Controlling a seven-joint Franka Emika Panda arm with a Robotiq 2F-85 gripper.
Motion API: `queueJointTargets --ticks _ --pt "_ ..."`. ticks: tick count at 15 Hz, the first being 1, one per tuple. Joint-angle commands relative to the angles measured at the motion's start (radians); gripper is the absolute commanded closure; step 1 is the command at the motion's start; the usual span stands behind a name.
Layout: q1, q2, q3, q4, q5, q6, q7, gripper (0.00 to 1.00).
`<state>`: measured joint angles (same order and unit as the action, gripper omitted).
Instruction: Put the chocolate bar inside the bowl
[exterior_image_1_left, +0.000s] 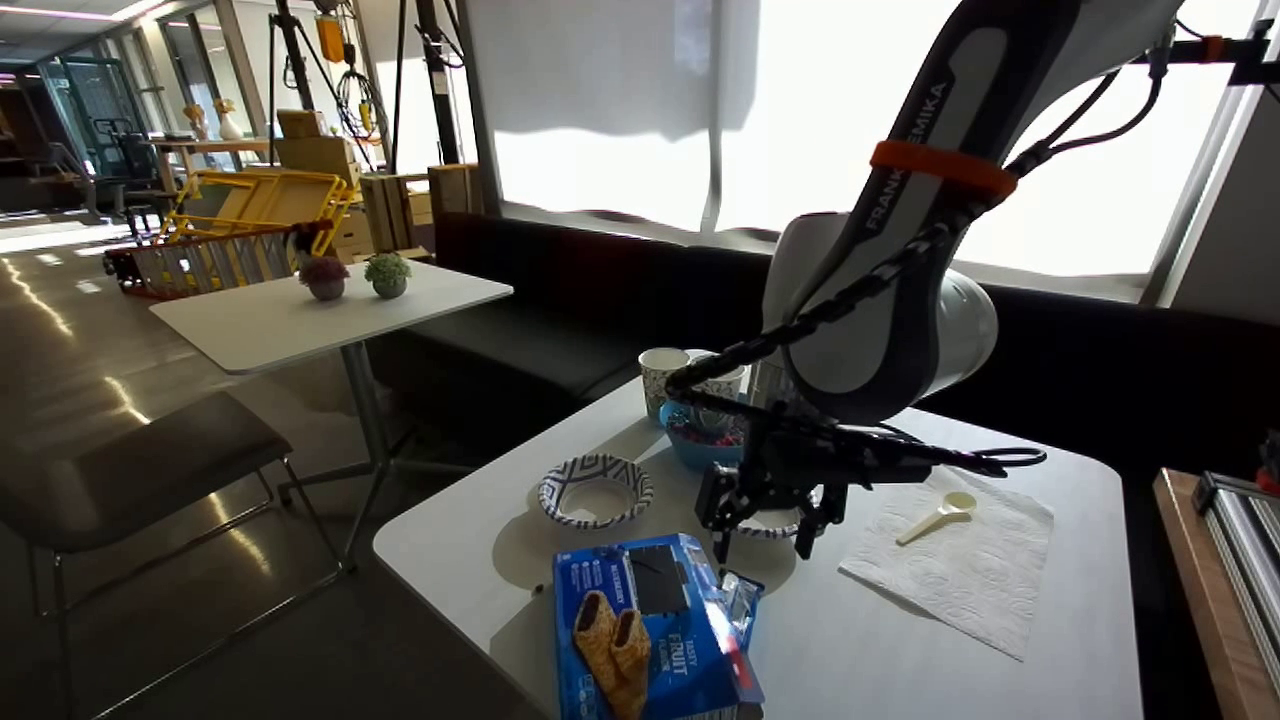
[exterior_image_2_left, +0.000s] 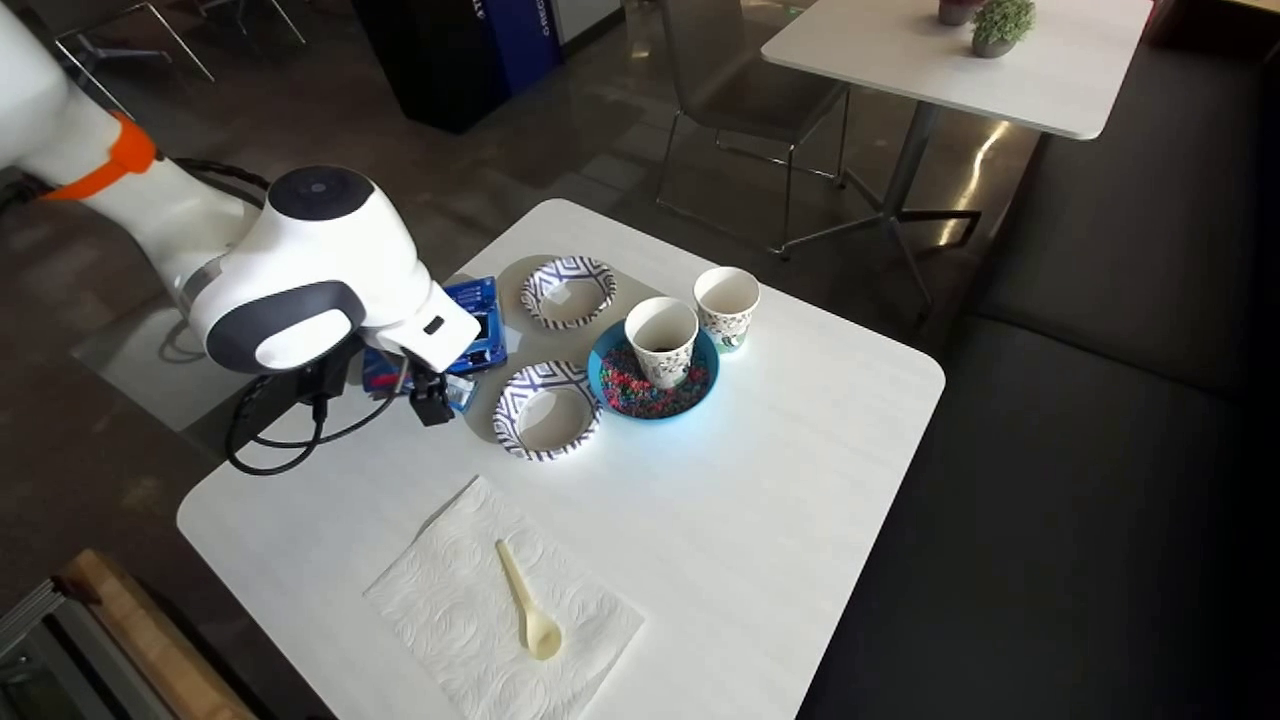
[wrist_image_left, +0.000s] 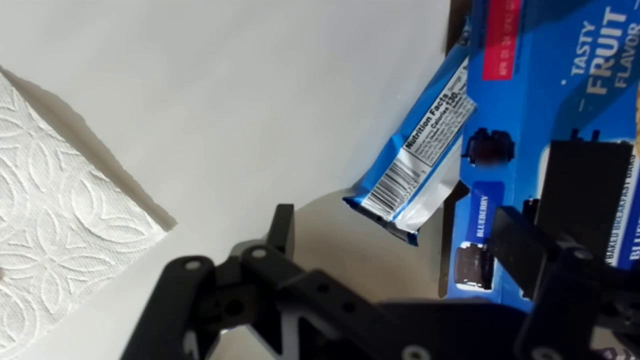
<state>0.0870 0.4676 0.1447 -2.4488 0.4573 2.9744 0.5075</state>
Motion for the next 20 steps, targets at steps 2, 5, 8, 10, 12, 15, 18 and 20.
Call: queueJointTargets --ticks 2,5,8,10,12,15,18,20 --pt "-0.027 0.005 0.014 0.024 0.039 -0.025 -0.005 0.00" --pt "-0.065 0.006 0.031 0.047 0.072 -0.099 -0.008 0.00" --pt "-0.078 0.020 0.025 0.082 0.092 -0.205 -0.009 0.00" --pt "-0.069 0.028 0.008 0.098 0.095 -0.246 -0.002 0.04" --pt "-0.072 0.041 0.008 0.116 0.115 -0.246 -0.006 0.13" --pt "-0.059 0.079 -0.007 0.146 0.130 -0.218 0.014 0.31" --pt "-0.059 0.116 -0.011 0.178 0.152 -0.217 0.014 0.33" --pt "-0.067 0.135 -0.005 0.195 0.175 -0.214 0.004 0.33"
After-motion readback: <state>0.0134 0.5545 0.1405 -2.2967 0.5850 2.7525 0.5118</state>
